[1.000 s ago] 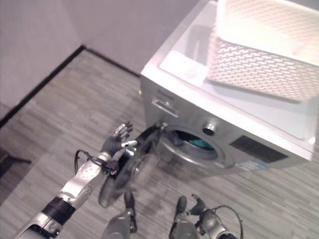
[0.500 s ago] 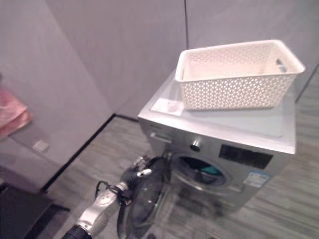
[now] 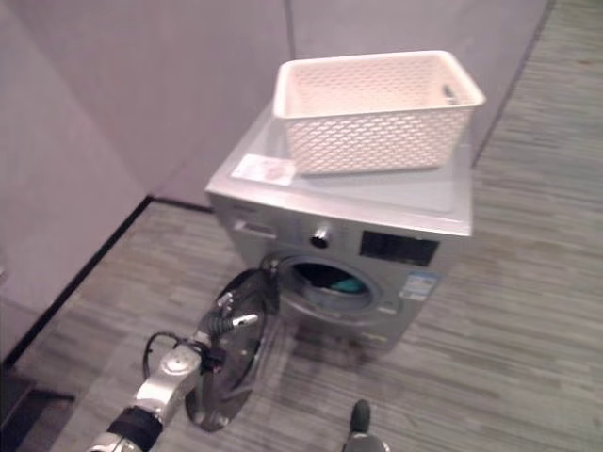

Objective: Grab the laundry basket,head to the washer,open it,put in the laundry and shut it.

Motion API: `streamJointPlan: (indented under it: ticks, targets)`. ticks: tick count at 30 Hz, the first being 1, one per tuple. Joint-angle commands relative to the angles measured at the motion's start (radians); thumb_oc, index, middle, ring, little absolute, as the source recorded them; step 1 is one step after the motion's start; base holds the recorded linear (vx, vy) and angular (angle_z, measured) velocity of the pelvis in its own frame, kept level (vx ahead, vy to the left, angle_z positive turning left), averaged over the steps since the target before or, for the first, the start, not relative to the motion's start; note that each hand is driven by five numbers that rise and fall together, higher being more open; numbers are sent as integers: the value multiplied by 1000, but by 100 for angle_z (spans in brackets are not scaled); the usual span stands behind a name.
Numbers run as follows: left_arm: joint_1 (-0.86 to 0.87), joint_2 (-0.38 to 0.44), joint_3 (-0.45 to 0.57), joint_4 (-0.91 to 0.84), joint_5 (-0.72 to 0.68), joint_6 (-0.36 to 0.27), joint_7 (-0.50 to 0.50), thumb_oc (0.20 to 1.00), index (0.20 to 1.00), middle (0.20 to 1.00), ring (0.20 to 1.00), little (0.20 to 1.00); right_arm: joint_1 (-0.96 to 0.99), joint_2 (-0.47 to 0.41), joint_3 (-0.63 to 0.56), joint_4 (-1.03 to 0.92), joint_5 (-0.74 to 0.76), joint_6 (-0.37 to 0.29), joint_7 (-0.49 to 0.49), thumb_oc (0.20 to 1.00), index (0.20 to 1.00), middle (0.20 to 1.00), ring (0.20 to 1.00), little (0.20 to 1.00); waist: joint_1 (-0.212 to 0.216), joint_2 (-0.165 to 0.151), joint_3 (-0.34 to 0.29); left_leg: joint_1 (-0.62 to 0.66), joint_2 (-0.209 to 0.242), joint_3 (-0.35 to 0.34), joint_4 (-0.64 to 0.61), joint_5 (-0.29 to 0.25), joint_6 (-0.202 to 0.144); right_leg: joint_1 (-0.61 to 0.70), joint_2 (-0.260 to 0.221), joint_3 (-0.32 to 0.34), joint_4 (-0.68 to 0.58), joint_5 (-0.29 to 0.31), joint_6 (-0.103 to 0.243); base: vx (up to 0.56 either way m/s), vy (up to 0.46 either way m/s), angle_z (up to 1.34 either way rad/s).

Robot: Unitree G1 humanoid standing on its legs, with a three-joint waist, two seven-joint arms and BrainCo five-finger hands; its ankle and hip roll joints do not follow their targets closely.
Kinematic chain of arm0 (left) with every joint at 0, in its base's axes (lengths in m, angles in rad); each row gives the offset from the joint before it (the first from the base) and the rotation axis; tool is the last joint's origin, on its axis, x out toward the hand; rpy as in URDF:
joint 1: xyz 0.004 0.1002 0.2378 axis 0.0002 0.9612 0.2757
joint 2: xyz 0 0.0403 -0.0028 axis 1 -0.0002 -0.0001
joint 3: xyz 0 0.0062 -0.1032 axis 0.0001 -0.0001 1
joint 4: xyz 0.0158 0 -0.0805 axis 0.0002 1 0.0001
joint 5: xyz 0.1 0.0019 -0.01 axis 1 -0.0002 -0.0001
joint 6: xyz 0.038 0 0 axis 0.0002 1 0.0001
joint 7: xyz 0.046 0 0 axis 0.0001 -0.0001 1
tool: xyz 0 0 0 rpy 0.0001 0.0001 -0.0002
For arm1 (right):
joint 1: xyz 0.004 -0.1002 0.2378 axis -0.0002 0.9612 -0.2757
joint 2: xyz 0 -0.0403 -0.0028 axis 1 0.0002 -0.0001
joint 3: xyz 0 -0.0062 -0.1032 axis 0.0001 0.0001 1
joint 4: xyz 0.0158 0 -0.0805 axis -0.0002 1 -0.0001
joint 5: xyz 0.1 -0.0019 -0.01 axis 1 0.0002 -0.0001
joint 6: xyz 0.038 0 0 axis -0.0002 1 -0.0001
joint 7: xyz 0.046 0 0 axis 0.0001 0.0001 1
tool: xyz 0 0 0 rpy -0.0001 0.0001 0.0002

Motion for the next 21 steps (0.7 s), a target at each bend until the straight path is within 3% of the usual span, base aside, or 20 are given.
streamJointPlan:
  ticks: [1,4,5,7,8,10,11,12,13,15,16,17,21]
  targets:
    - [17,72,98,-151,49,-83,47,1000,1000,1000,1000,1000,13,61,21,13,-11,-17,21,1000,1000,1000,1000,1000,39,-15,-6,7,-105,-8,96,-183,121,-60,-121,-38,-28,37,151,-308,310,72]
    - [4,102,123,-286,32,-108,45,1000,1000,1000,1000,1000,8,109,39,40,-35,-13,41,1000,1000,1000,1000,1000,70,-28,25,2,-163,-31,65,-198,149,-73,-157,-55,-10,37,174,-253,234,33]
    - [4,102,123,-286,32,-108,45,1000,1000,1000,1000,1000,8,109,40,40,-35,-13,41,1000,1000,1000,1000,1000,70,-28,25,2,-164,-30,64,-198,149,-73,-157,-55,-9,37,174,-265,211,3]
    - [-8,127,162,-459,-48,-147,44,1000,1000,1000,1000,1000,-15,119,38,47,-33,-12,46,1000,1000,1000,1000,1000,82,-20,48,-3,-180,-43,49,-174,175,-88,-163,-36,55,11,181,-344,235,0]
    - [-46,153,165,-550,-107,-167,48,1000,1000,1000,1000,1000,-24,124,33,47,-8,-13,43,1000,1000,1000,1000,1000,81,-15,48,-26,-184,-67,45,-152,189,-72,-141,24,134,-33,171,-307,171,9]
    - [-95,188,155,-592,-73,-176,62,1000,1000,1000,1000,1000,-28,122,39,35,10,-18,46,1000,1000,1000,1000,1000,80,-18,36,-46,-200,-97,30,-122,207,-56,-115,110,247,-64,158,-186,99,28]
    - [-95,188,155,-592,-73,-176,62,1000,1000,1000,1000,1000,-28,122,39,35,10,-18,46,1000,1000,1000,1000,1000,81,-19,35,-47,-201,-97,29,-122,207,-58,-116,111,248,-65,158,-94,9,33]
    - [-145,208,125,-545,-64,-160,66,1000,1000,1000,1000,1000,-43,113,50,11,28,-23,41,1000,1000,1000,1000,1000,92,-31,9,-67,-208,-114,20,-108,211,23,-75,142,245,-135,138,-23,-57,26]
    - [-165,211,113,-502,-61,-152,68,1000,1000,1000,1000,1000,-48,114,55,1,27,-23,37,1000,1000,1000,1000,1000,97,-46,-12,-75,-216,-117,8,-107,208,84,-66,149,173,-149,135,-34,-82,31]
    - [-183,197,92,-421,-57,-135,73,1000,1000,1000,1000,1000,-64,102,64,-20,25,-29,32,1000,1000,1000,1000,1000,98,-57,-29,-84,-218,-111,-9,-89,206,83,-51,179,134,-138,129,26,-82,-7]
    - [-316,172,-11,27,47,-58,99,1000,1000,1000,1000,1000,-69,93,106,-53,22,-26,33,1000,1000,1000,1000,1000,55,-74,-73,-76,-205,-87,-73,-54,194,91,-5,264,57,-112,134,133,-112,-54]
    - [-356,161,-38,204,70,-43,109,1000,1000,1000,1000,1000,-72,97,117,-43,25,-27,24,1000,1000,1000,1000,1000,44,-83,-90,-68,-195,-77,-94,-44,186,107,-2,258,32,-110,136,153,-120,-69]
    - [-485,133,-95,529,51,-20,121,1000,1000,1000,1000,1000,-101,96,126,-11,28,-22,0,1000,1000,1000,1000,1000,22,-98,-79,-76,-171,-72,-112,-20,170,95,7,237,28,-107,134,23,-41,-25]
